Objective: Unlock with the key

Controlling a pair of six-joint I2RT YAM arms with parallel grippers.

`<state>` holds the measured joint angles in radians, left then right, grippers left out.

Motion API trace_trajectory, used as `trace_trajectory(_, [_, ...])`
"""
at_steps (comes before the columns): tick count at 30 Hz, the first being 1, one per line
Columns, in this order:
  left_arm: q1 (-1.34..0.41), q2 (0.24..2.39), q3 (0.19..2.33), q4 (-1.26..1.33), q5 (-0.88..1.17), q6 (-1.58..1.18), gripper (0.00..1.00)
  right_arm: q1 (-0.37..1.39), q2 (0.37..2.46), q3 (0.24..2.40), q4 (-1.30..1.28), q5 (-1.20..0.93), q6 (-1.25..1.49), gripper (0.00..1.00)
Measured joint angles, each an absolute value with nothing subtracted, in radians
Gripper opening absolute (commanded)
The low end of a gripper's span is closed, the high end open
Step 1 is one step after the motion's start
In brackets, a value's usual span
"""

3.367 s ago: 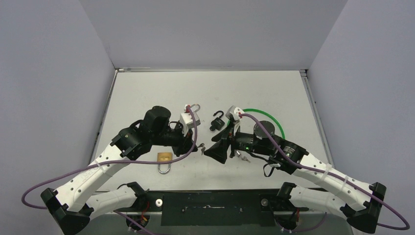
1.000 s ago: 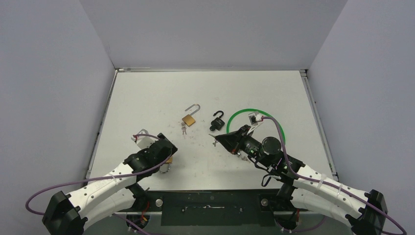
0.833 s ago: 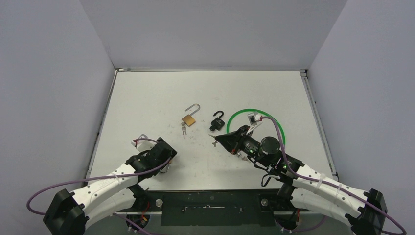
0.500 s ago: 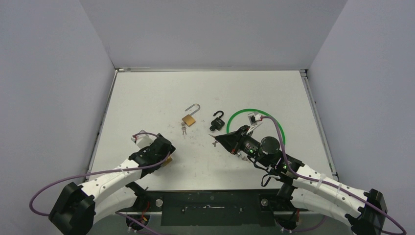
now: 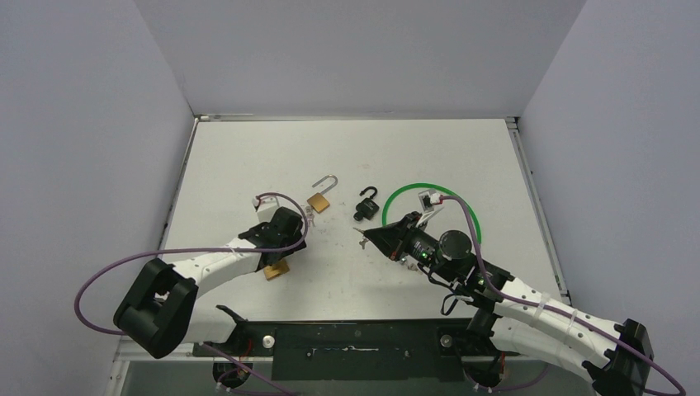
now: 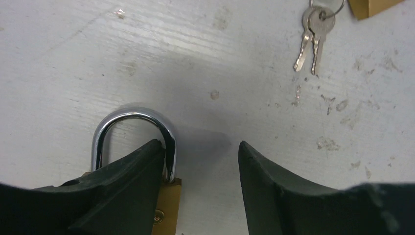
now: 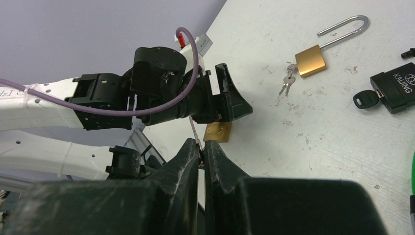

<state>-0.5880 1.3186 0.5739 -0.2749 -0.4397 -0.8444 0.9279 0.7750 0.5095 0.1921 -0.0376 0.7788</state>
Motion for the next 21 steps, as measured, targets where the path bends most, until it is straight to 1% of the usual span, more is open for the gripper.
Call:
trace_trajectory(3, [-0.588,1.344,0.574,-0.253,-0.410,-0.810,0.45,0.928,0.771,0.507,0.189,-0.034,0.781,0.00])
trace_trajectory(5, [-0.587,1.352,0.574,-0.234,-0.404,-0.801,0.38,0.928,0.768,0.506,0.184,-0.033,0.783,0.00])
trace_trajectory(12, [-0.587,1.372,0.574,-0.201,-0.403,-0.801,0.04,0.928,0.755,0.500,0.180,-0.030,0.792,0.00])
trace_trajectory(13, [-0.587,1.375,0.575,-0.196,-0.401,-0.803,0.00,0.928,0.753,0.499,0.178,-0.029,0.793,0.00])
trace_trajectory(21, [-0.586,1.378,0.572,-0.167,-0.351,-0.858,0.00,0.928,0.742,0.496,0.175,-0.025,0.789,0.00])
